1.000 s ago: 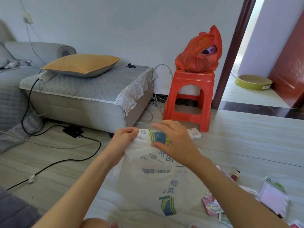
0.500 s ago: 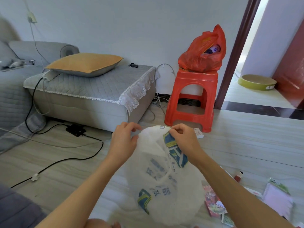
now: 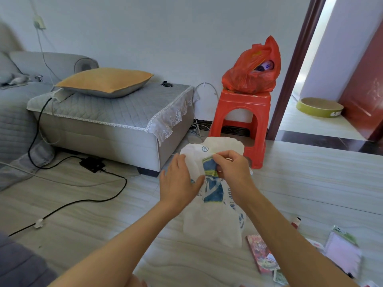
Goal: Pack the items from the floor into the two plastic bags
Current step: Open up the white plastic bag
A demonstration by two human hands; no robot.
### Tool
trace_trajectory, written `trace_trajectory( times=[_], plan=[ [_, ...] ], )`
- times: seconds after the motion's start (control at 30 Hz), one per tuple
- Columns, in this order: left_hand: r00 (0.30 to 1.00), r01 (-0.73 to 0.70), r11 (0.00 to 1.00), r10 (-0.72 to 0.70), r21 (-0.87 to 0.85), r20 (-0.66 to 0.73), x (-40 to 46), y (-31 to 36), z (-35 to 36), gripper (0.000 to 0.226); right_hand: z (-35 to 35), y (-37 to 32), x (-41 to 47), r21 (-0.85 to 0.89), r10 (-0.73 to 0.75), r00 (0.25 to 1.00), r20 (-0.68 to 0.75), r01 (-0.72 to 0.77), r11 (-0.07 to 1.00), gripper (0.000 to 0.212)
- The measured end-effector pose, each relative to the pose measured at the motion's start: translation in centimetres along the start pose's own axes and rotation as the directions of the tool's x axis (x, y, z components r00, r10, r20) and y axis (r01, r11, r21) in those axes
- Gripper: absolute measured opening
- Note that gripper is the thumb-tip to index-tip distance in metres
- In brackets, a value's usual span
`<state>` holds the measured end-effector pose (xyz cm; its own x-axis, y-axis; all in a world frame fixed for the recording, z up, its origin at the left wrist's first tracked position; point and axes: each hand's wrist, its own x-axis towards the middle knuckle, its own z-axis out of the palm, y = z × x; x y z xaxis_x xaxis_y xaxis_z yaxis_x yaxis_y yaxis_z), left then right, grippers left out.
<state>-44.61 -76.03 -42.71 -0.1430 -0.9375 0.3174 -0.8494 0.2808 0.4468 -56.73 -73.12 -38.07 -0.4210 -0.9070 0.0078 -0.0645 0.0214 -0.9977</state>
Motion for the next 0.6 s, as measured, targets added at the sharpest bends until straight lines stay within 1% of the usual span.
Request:
trace_trajectory(
  times=[0.07, 0.2, 0.27, 0.33, 0.37, 0.4, 0.43, 0.47, 0.5, 0.53, 0.6],
  plan=[
    [0.997, 0.042, 0.995, -0.047, -0.093, -0.059, 0.2, 0.3, -0.4, 0.065, -0.7, 0.0, 0.0, -0.008, 0.010, 1.000, 0.005, -0.010, 1.000, 0.018],
    [0.990, 0.024, 0.992, -0.040, -0.120, -0.133, 0.3, 0.1, -1.1, 0.029, -1.8, -0.1, 0.0, -0.015, 0.009, 0.999, 0.037, -0.008, 1.000, 0.020],
    [0.995, 0.007, 0.976, -0.028, -0.218, -0.091, 0.6, -0.3, -1.3, 0.022, -2.5, 0.2, 0.3, -0.073, 0.019, 1.000, 0.016, -0.017, 0.997, 0.019],
    [0.999, -0.018, 0.949, 0.028, -0.314, 0.028, 0.8, -0.8, -1.6, 0.019, -3.5, 0.7, 0.8, -0.122, 0.052, 0.997, -0.051, -0.058, 0.991, 0.020],
    [0.993, -0.006, 0.917, 0.053, -0.398, 0.108, 0.8, -1.0, -1.9, 0.016, -4.1, 1.0, 1.0, -0.123, 0.084, 0.993, -0.088, -0.094, 0.988, 0.020],
    [0.976, 0.058, 0.849, 0.061, -0.525, 0.207, 0.7, -1.1, -2.2, 0.014, -4.7, 1.4, 1.3, -0.109, 0.139, 0.984, -0.115, -0.151, 0.982, 0.020],
    [0.950, 0.164, 0.733, 0.063, -0.660, 0.306, 0.6, -1.2, -2.7, 0.015, -5.3, 1.8, 1.6, -0.078, 0.198, 0.972, -0.129, -0.209, 0.975, 0.017],
    [0.915, 0.285, 0.598, 0.063, -0.749, 0.399, 0.5, -1.5, -3.0, 0.016, -5.8, 2.1, 1.8, -0.033, 0.256, 0.958, -0.129, -0.262, 0.964, 0.011],
    [0.882, 0.379, 0.487, 0.066, -0.787, 0.466, 0.5, -1.8, -3.4, 0.018, -6.1, 2.2, 1.8, 0.020, 0.312, 0.942, -0.124, -0.312, 0.950, 0.009],
    [0.858, 0.439, 0.417, 0.069, -0.796, 0.510, 0.4, -2.1, -3.7, 0.020, -6.2, 2.2, 1.8, 0.067, 0.357, 0.927, -0.114, -0.351, 0.934, 0.015],
    [0.824, 0.509, 0.333, 0.080, -0.794, 0.562, 0.5, -2.6, -4.2, 0.021, -6.1, 2.3, 1.9, 0.123, 0.397, 0.911, -0.111, -0.384, 0.915, 0.026]
  ],
)
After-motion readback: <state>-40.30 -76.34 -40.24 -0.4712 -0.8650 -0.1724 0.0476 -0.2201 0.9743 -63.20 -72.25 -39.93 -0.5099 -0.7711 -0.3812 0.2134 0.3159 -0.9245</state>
